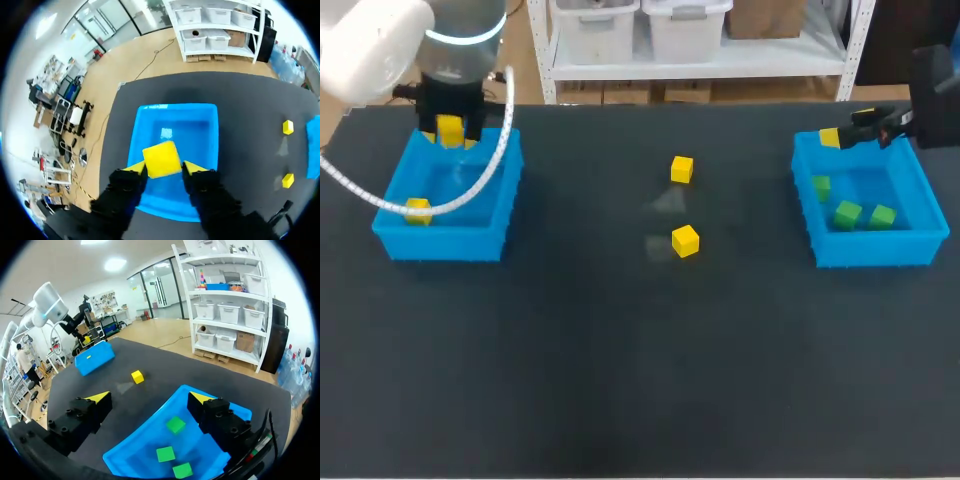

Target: Put the green cubes in the right bin and the yellow cubes in the left bin.

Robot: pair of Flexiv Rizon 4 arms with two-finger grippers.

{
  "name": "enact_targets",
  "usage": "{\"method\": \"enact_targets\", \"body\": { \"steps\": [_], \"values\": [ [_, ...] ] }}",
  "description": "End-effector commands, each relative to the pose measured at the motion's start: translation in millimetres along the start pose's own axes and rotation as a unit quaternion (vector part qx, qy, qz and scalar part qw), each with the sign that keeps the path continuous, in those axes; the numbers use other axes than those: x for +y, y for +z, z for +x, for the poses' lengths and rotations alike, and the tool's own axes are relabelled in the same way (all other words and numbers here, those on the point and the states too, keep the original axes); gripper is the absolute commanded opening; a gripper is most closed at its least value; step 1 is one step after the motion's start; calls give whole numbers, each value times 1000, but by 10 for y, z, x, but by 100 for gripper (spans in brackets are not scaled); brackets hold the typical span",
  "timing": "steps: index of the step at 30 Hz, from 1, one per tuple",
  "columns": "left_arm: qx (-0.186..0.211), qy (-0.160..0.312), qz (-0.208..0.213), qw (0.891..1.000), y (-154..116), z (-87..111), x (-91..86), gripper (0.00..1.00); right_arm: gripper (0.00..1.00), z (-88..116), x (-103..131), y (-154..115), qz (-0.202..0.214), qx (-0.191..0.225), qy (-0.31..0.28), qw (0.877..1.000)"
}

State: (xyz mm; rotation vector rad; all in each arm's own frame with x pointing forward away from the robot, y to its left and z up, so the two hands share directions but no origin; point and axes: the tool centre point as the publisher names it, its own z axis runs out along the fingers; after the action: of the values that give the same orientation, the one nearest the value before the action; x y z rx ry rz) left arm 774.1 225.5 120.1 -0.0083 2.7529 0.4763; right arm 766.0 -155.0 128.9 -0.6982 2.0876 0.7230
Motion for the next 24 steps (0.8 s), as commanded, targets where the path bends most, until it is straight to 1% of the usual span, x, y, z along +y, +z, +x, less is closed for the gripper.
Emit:
{"method": "enact_targets", "body": {
  "steps": [1, 5, 7, 9, 11, 12, 14, 15, 16, 19, 22, 24],
  "values": [
    [-59, 8, 2, 998, -102, 18, -107, 100, 100, 3, 3, -10, 0, -1, 0, 1000],
    [-75, 36, 17, 996, -268, -102, -286, 100, 100, 3, 3, -10, 0, -1, 0, 1000],
    [-88, 62, 35, 994, -387, -159, -460, 100, 100, 3, 3, -10, 0, -1, 0, 1000],
    [-93, 88, 58, 990, -499, -201, -677, 100, 100, 3, 3, -10, 0, -1, 0, 1000],
    [-95, 117, 91, 984, -614, -221, -936, 100, 100, 3, 3, -10, 0, -1, 0, 1000],
    [-92, 128, 99, 983, -658, -220, -1058, 100, 100, 3, 3, -10, 0, -1, 0, 1000],
    [-97, 162, 114, 975, -736, -212, -1313, 100, 100, 3, 3, -10, 0, -1, 0, 1000],
    [-92, 177, 124, 972, -764, -201, -1456, 100, 100, 3, 3, -10, 0, -1, 0, 1000],
    [-87, 192, 134, 968, -783, -187, -1590, 100, 100, 3, 3, -10, 0, -1, 0, 1000],
    [-76, 226, 147, 960, -791, -172, -1964, 100, 100, 3, 3, -10, 0, -1, 0, 1000],
    [-61, 238, 164, 955, -762, -165, -2326, 100, 100, 3, 3, -10, 0, -1, 0, 1000],
    [-51, 238, 172, 955, -721, -167, -2542, 100, 100, 3, 3, -10, 0, -1, 0, 1000]
  ]
}}
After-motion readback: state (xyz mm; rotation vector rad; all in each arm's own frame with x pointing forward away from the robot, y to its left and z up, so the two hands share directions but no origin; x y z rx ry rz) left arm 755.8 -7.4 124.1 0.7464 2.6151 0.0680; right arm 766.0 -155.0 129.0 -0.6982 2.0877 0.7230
